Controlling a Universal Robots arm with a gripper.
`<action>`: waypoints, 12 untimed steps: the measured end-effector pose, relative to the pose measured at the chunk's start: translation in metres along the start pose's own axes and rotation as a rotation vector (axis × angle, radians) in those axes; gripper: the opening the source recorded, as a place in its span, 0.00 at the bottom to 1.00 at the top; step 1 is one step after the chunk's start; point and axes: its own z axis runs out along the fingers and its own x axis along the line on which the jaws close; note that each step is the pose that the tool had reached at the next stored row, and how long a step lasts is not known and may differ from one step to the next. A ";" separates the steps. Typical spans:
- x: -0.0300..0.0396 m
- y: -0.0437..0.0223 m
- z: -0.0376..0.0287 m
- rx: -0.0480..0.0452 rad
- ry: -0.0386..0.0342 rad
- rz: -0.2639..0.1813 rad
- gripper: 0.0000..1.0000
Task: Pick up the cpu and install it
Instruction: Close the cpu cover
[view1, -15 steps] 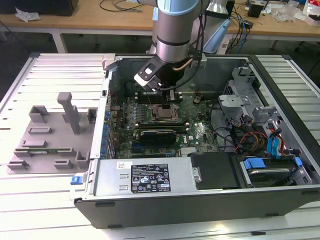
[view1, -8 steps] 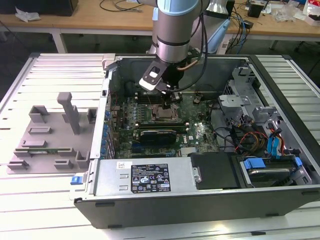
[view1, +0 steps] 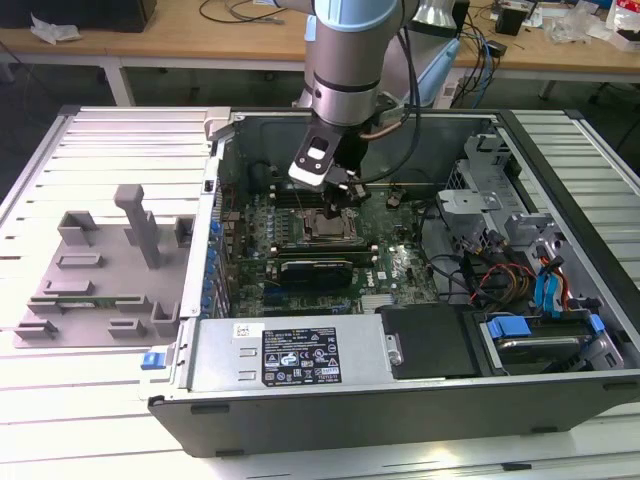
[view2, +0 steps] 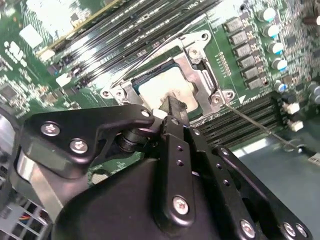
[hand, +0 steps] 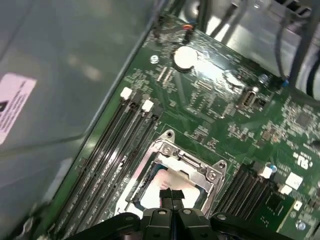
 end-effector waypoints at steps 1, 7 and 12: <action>0.0000 0.0000 0.0001 0.0000 -0.0001 -0.040 0.11; 0.0000 0.0000 0.0006 -0.0004 -0.0008 -0.233 0.11; 0.0000 0.0000 0.0011 -0.0007 -0.0014 -0.420 0.11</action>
